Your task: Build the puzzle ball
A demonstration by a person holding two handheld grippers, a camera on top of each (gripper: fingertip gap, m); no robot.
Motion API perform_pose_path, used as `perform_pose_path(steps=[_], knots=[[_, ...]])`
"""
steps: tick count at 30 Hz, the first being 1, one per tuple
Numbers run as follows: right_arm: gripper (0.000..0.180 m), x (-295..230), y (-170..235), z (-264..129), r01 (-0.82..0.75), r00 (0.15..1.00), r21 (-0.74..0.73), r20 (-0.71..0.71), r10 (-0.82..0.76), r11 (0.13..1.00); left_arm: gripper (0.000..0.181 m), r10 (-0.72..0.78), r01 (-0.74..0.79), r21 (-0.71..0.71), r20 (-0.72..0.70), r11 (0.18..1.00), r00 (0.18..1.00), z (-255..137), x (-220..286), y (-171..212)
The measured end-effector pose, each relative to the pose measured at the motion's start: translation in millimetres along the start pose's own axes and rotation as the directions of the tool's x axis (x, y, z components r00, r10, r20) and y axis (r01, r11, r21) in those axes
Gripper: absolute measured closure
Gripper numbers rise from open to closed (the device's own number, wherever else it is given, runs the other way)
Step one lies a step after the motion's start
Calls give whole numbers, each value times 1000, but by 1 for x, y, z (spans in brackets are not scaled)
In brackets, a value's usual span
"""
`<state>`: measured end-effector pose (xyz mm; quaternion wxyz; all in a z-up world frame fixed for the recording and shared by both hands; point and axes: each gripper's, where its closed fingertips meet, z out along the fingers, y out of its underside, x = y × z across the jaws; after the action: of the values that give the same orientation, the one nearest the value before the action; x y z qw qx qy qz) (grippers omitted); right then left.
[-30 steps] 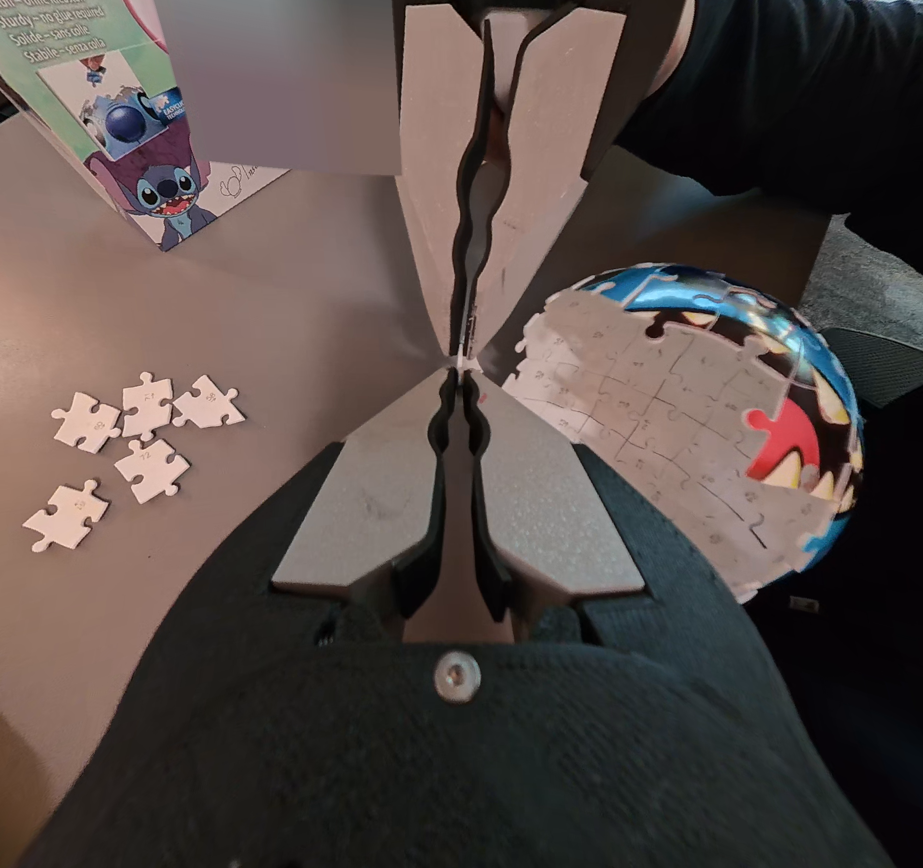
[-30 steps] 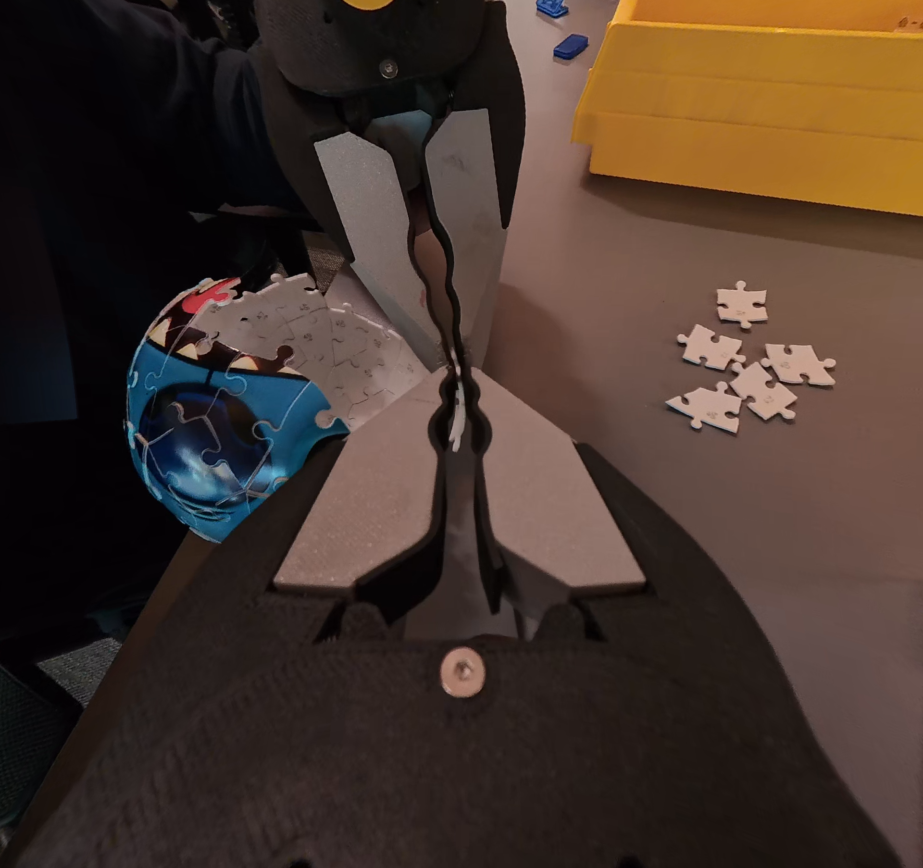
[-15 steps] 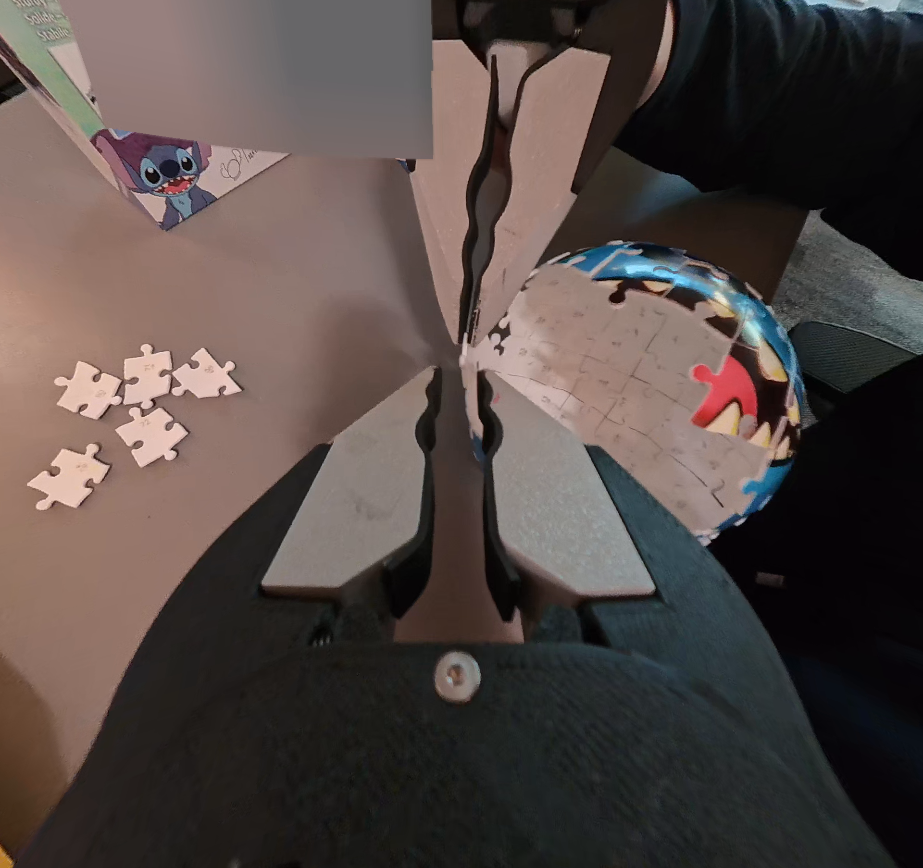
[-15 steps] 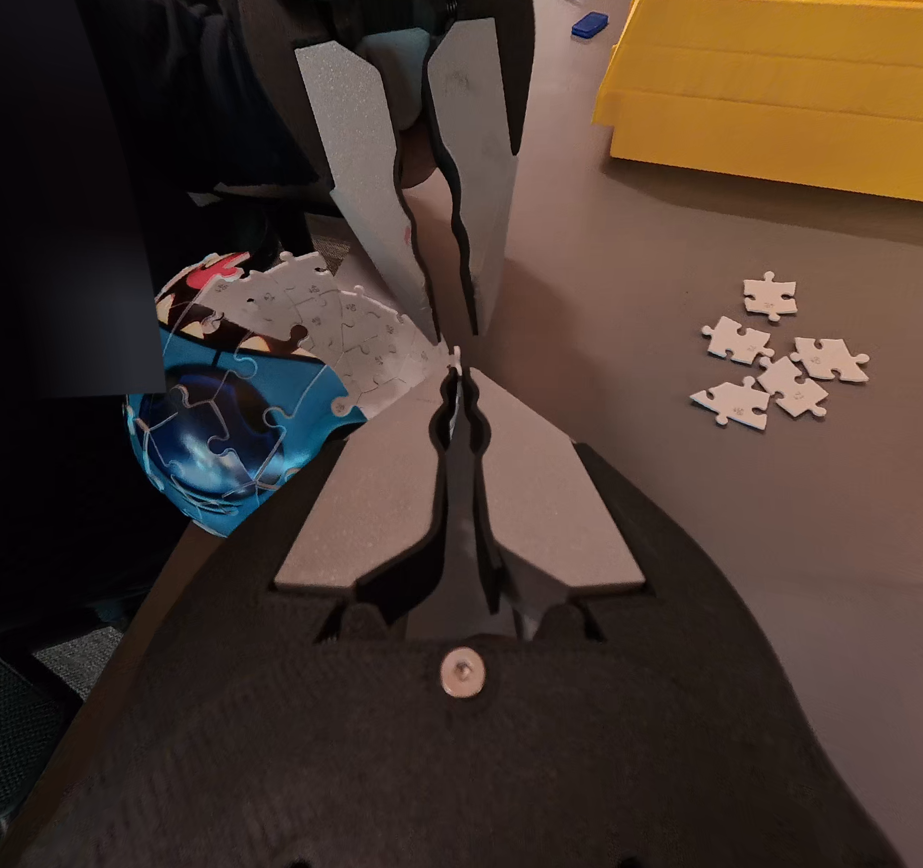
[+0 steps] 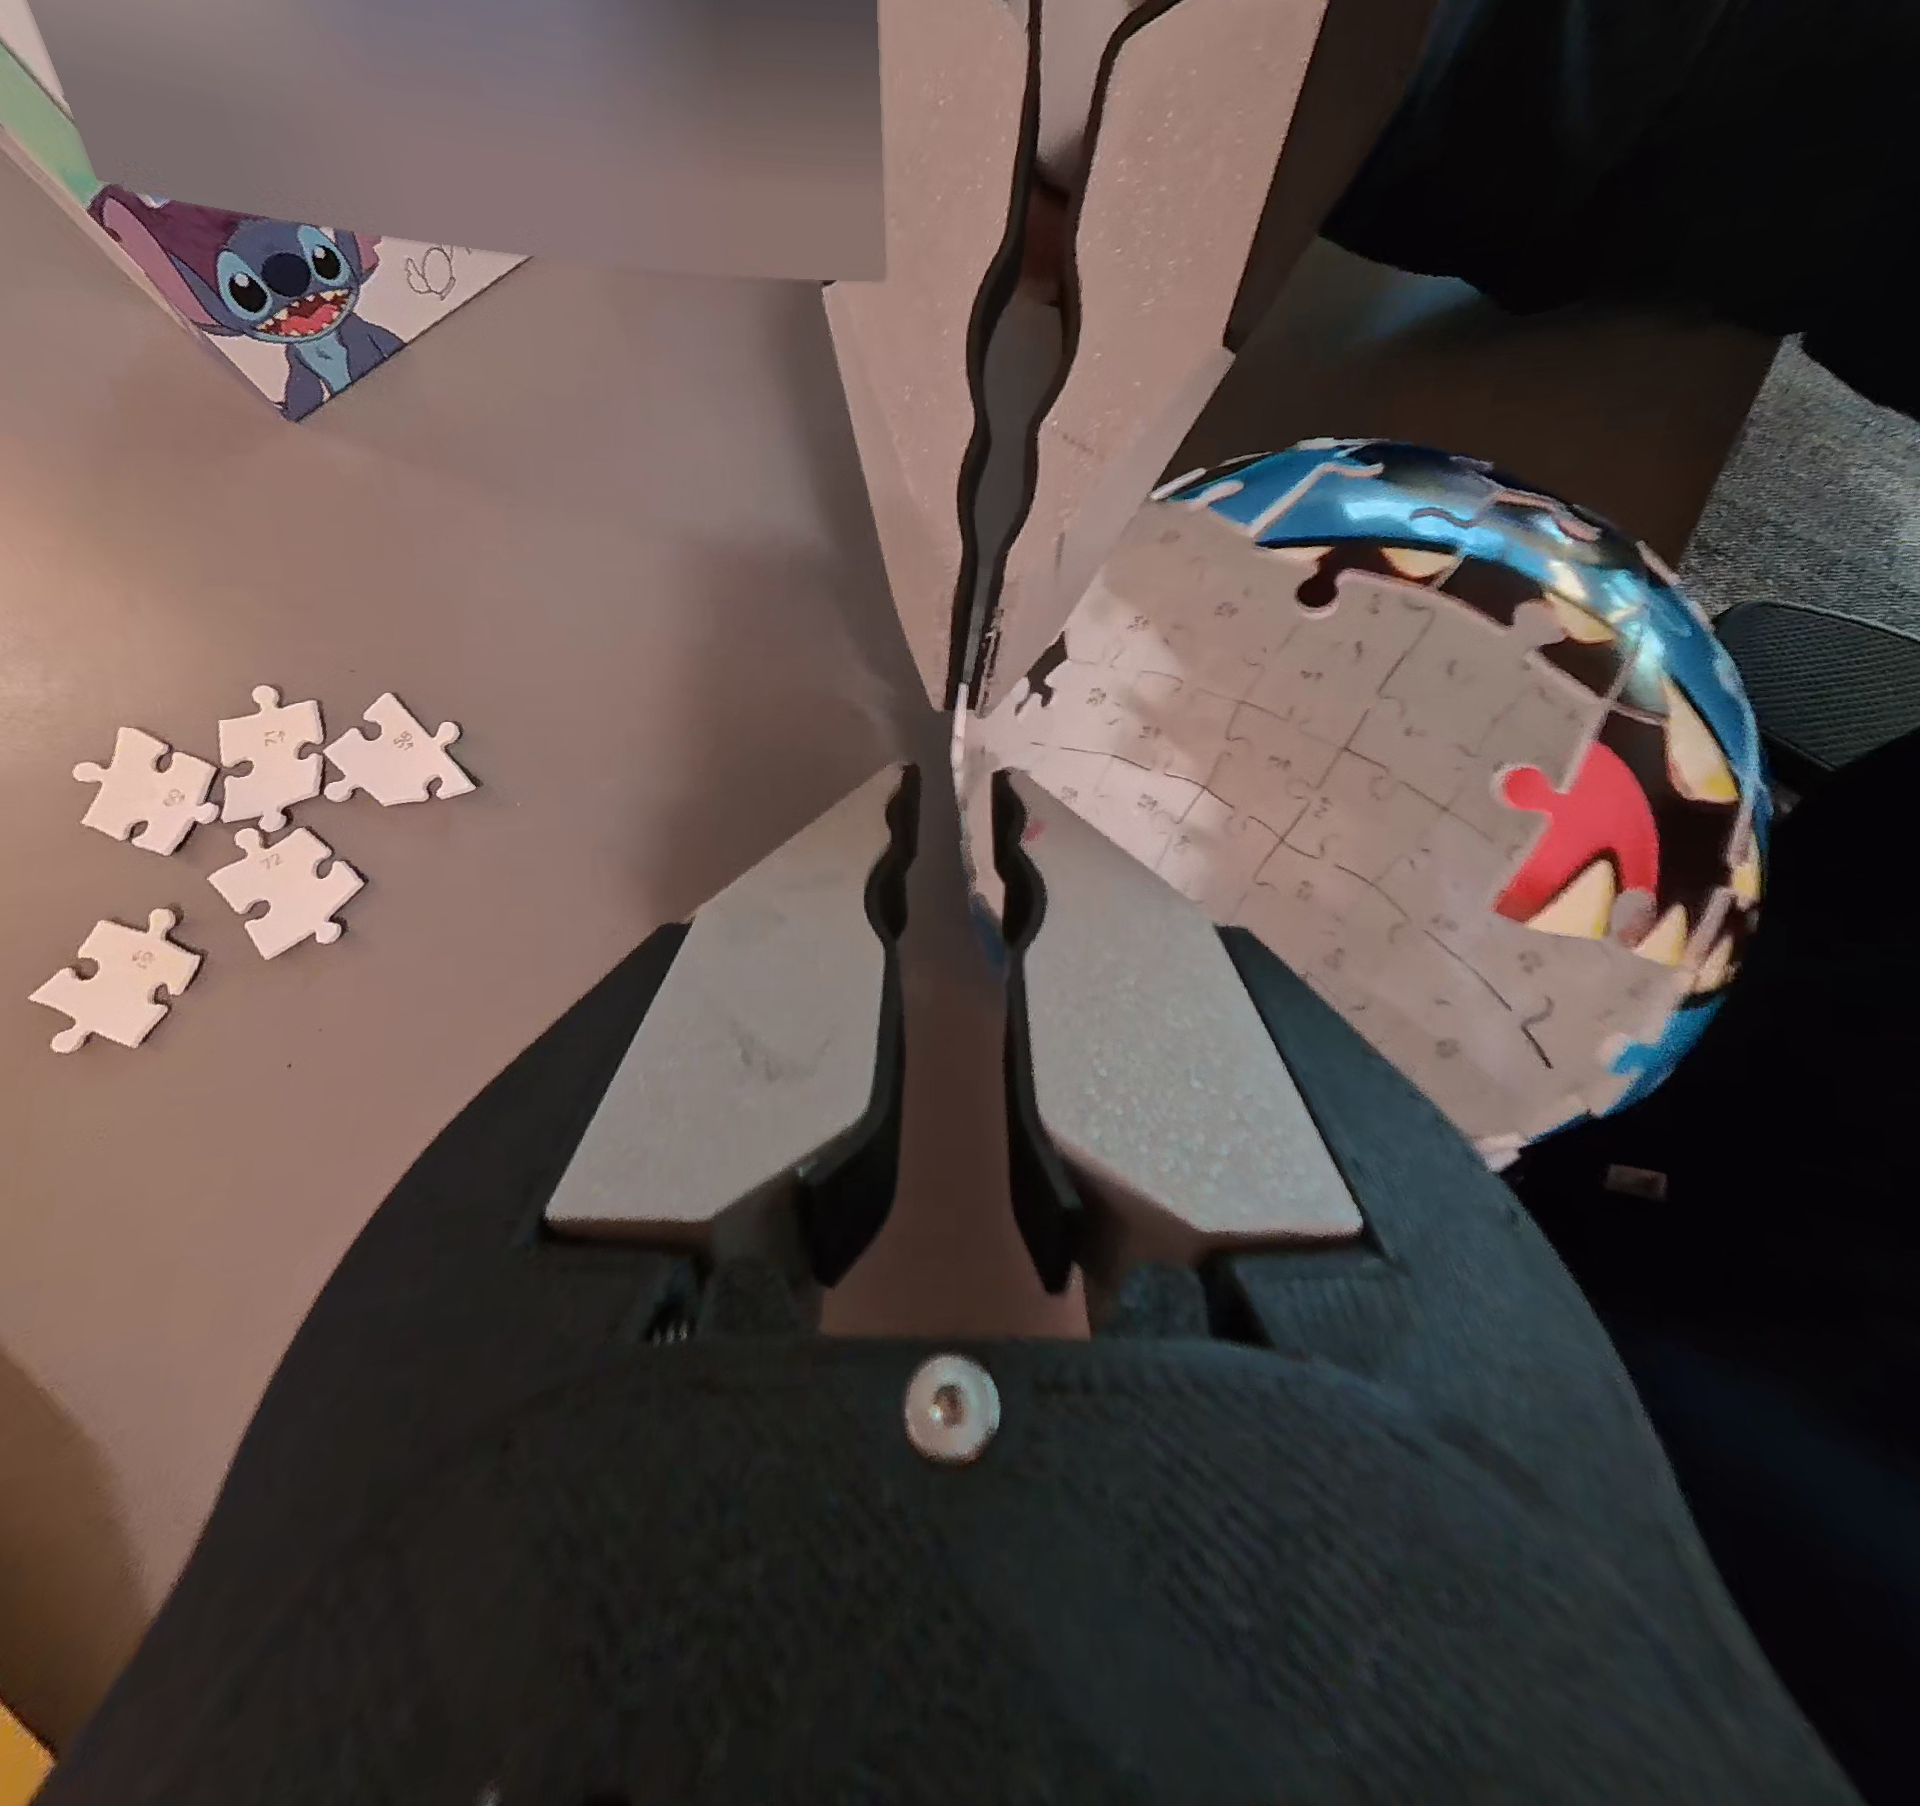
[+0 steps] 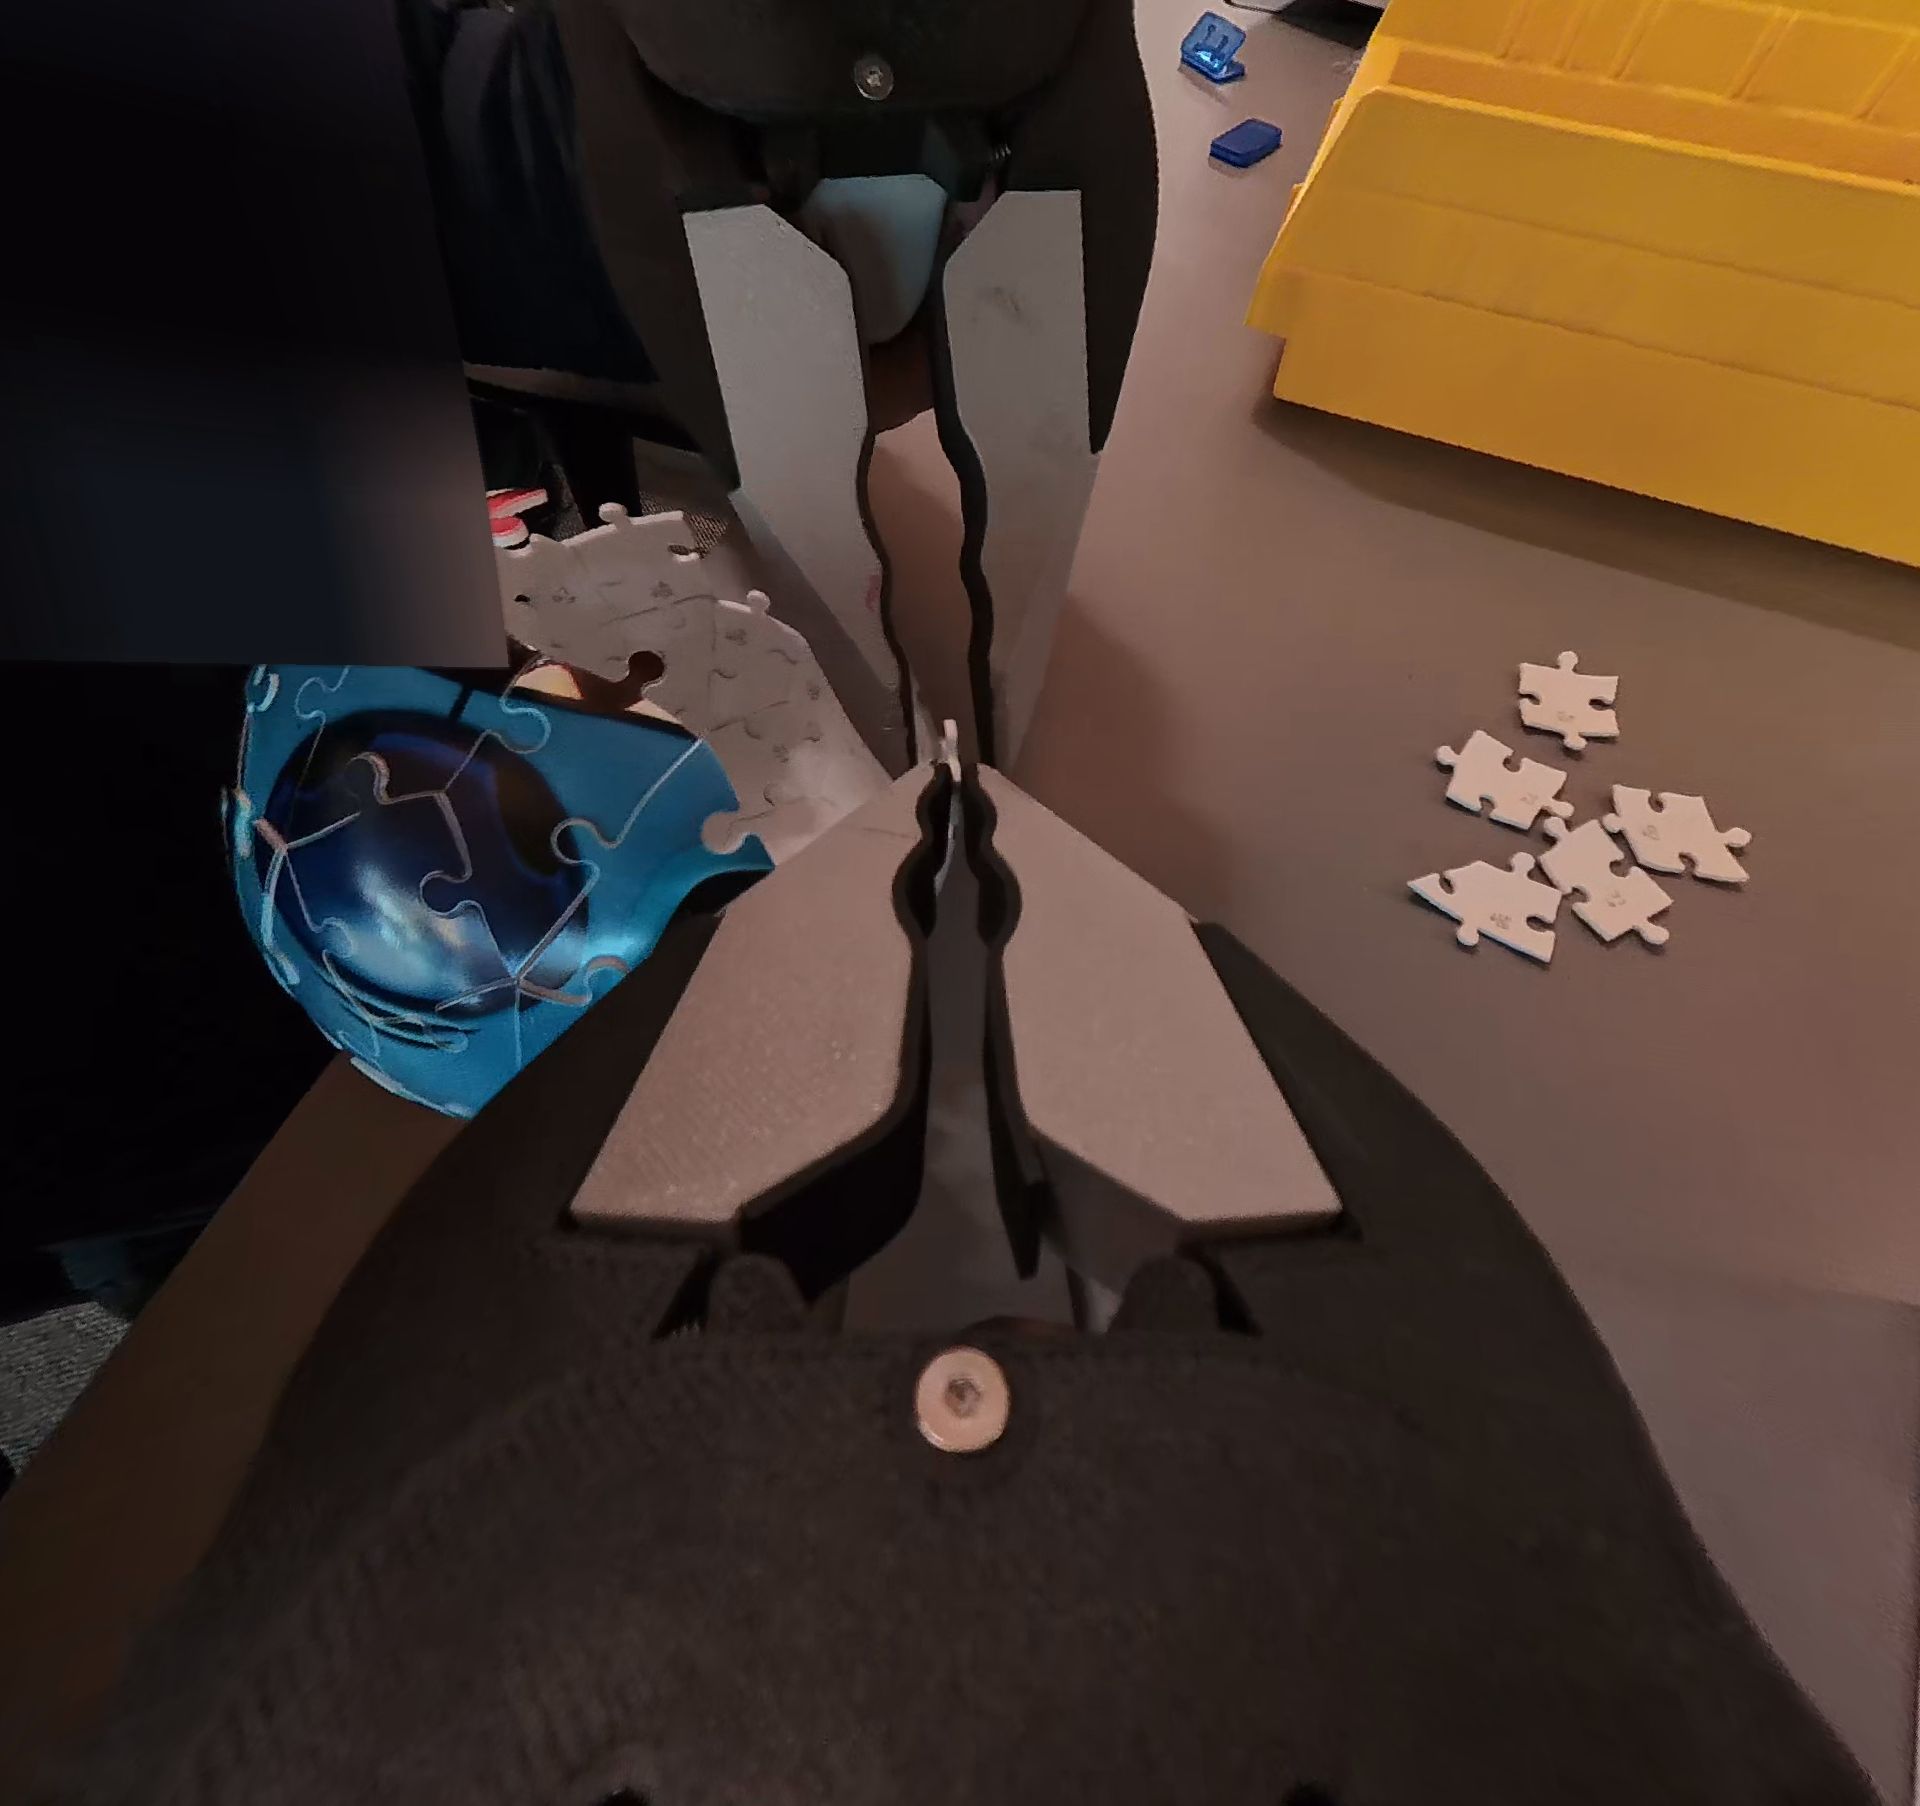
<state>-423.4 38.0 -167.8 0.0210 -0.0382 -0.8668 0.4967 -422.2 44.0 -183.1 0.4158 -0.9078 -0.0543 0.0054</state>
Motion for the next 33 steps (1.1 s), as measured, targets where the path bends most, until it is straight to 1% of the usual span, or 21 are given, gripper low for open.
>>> perform_pose_path(steps=[3,11,20,33], knots=[[180,0,-1,0,30,1000,1,3,-30,1000,172,0,0,-10,11,1000,1000,2,-1,2],[180,-3,-1,1,128,992,-5,25,-128,992,171,-2,3,-16,12,1000,1000,4,0,1],[180,-5,1,2,188,981,-16,51,-187,982,172,-3,3,-24,3,1000,1000,6,2,1],[180,-5,3,1,218,974,-26,61,-216,976,172,8,-8,-36,-10,999,1000,8,3,1]])
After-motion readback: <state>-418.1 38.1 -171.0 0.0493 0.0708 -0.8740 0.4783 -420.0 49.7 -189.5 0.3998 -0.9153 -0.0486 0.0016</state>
